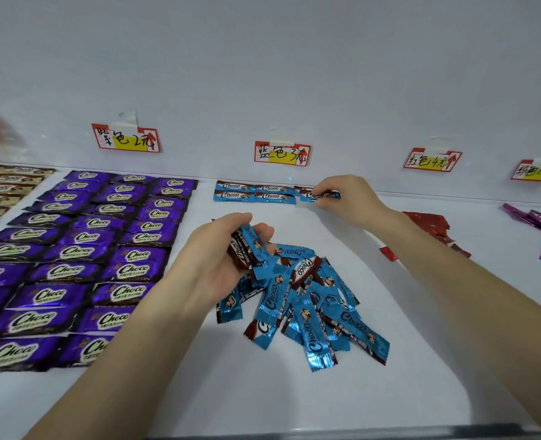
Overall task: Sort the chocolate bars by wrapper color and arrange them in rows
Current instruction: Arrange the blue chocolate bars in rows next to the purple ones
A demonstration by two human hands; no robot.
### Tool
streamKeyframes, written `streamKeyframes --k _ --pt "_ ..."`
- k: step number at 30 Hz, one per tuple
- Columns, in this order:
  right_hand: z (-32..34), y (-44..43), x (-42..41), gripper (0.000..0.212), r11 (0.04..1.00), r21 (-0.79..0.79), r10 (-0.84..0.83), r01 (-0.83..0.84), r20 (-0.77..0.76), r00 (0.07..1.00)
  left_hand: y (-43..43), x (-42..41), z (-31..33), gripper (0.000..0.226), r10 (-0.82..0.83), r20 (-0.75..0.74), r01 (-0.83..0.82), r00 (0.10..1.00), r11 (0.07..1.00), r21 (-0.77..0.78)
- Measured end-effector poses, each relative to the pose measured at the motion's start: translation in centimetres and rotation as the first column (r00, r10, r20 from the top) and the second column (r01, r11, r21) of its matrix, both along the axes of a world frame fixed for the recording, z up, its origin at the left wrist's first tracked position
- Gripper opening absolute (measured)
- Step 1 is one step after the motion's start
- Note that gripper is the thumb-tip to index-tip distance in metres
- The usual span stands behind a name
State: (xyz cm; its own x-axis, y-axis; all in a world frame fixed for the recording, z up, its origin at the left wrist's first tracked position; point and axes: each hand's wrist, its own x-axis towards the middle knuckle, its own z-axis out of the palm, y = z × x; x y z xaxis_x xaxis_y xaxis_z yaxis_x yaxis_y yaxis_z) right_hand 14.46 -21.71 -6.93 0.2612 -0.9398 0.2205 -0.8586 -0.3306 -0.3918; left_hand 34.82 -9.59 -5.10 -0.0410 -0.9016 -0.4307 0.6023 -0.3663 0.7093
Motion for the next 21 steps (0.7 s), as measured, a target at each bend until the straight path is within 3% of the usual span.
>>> streamKeyframes --k 21 --pt "-1.0 -1.5 -0.2 0.023 1.0 0.017 0.026 -0.025 -0.08 0.996 0.1 -0.1 0.2 0.011 -0.028 -0.001 0.028 1.0 1.0 0.004"
